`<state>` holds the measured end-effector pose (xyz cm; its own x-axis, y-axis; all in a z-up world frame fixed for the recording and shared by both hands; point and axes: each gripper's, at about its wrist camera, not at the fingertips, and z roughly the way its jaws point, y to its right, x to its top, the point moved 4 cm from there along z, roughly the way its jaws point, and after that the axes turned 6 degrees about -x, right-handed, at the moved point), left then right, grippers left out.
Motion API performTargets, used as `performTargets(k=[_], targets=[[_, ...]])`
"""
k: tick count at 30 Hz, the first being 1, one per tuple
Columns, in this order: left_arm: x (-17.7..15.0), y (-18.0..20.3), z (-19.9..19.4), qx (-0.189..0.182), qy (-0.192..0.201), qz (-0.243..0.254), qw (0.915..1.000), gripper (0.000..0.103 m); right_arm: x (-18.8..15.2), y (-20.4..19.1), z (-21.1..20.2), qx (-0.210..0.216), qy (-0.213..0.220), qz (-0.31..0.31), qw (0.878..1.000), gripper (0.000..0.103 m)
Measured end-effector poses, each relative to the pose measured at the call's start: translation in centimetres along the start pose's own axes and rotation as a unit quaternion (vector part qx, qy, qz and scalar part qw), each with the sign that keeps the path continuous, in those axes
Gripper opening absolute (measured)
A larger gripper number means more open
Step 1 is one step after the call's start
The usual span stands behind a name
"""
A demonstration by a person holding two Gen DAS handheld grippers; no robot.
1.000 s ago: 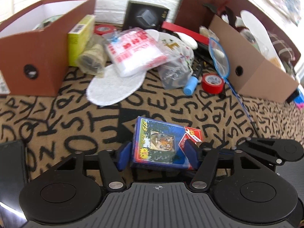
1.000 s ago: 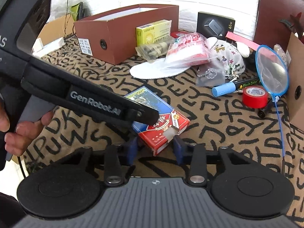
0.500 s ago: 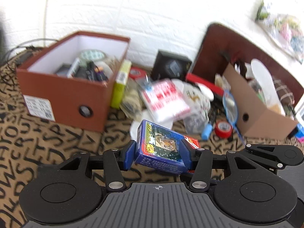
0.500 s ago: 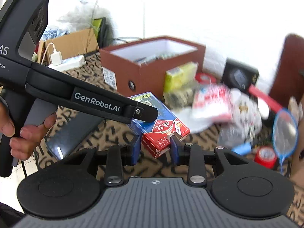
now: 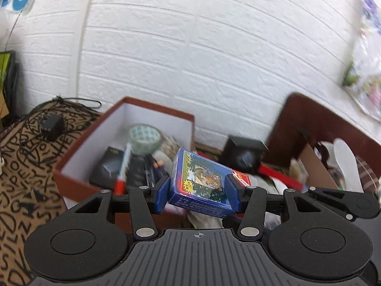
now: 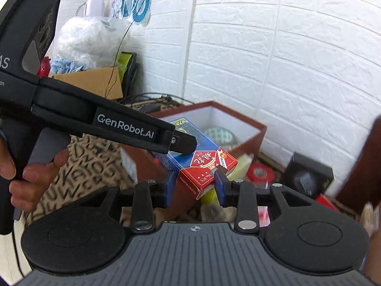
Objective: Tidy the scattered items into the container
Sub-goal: 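Carry the card box into the shoebox and open the left gripper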
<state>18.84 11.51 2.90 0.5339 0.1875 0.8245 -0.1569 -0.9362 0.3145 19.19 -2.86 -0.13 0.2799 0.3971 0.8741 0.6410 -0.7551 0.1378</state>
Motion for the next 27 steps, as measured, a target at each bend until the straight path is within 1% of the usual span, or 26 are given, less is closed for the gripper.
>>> performTargets(k=[7, 10, 11, 13, 14, 15, 16, 17, 19, 21, 22, 24, 27], targets=[[3.3, -3.2, 3.6, 0.024, 0.009, -0.004, 0.9997, 0.056, 3.0, 0.8, 5.6, 0.0, 0.002, 0.002, 1.0, 0.043], [4.5, -5.1, 5.9, 0.046, 0.017, -0.007, 0.9988, 0.059, 4.1, 1.0, 8.7, -0.002, -0.004, -0.002, 1.0, 0.043], [4.9, -5.7, 6.9, 0.056, 0.022, -0.008, 0.9981, 0.061, 4.5, 1.1, 10.0, -0.004, -0.006, -0.002, 1.0, 0.044], [5.8, -7.2, 8.8, 0.072, 0.039, -0.008, 0.9966, 0.074, 5.2, 1.2, 12.7, -0.009, -0.005, -0.007, 1.0, 0.044], [6.1, -8.0, 9.9, 0.081, 0.039, -0.013, 0.9959, 0.083, 5.4, 1.3, 14.0, -0.012, -0.005, -0.009, 1.0, 0.051], [6.2, -8.9, 10.8, 0.089, 0.03, -0.025, 0.9953, 0.095, 5.4, 1.3, 15.1, -0.013, -0.013, -0.006, 1.0, 0.069], [6.1, -9.7, 11.4, 0.097, 0.018, -0.041, 0.9942, 0.099, 5.1, 1.4, 15.8, -0.014, -0.022, 0.0, 1.0, 0.073], [5.8, -10.3, 11.4, 0.103, 0.01, -0.055, 0.9931, 0.1, 4.7, 1.4, 16.0, -0.009, -0.027, 0.004, 1.0, 0.073], [5.3, -11.2, 10.9, 0.093, 0.008, -0.064, 0.9936, 0.1, 3.5, 1.0, 15.5, 0.008, -0.028, -0.004, 1.0, 0.077], [5.0, -11.6, 10.3, 0.089, 0.011, -0.069, 0.9936, 0.103, 2.5, 0.4, 14.8, 0.006, -0.02, -0.024, 0.999, 0.087], [4.8, -11.7, 10.0, 0.09, 0.013, -0.071, 0.9934, 0.103, 2.0, 0.0, 14.5, 0.001, -0.015, -0.034, 0.999, 0.089], [4.6, -11.6, 9.8, 0.087, 0.012, -0.068, 0.9938, 0.103, 1.4, -0.4, 13.9, -0.001, -0.012, -0.044, 0.999, 0.094], [4.3, -11.1, 9.9, 0.089, 0.0, -0.059, 0.9942, 0.103, 1.0, -0.5, 13.5, 0.007, -0.014, -0.038, 0.999, 0.097]])
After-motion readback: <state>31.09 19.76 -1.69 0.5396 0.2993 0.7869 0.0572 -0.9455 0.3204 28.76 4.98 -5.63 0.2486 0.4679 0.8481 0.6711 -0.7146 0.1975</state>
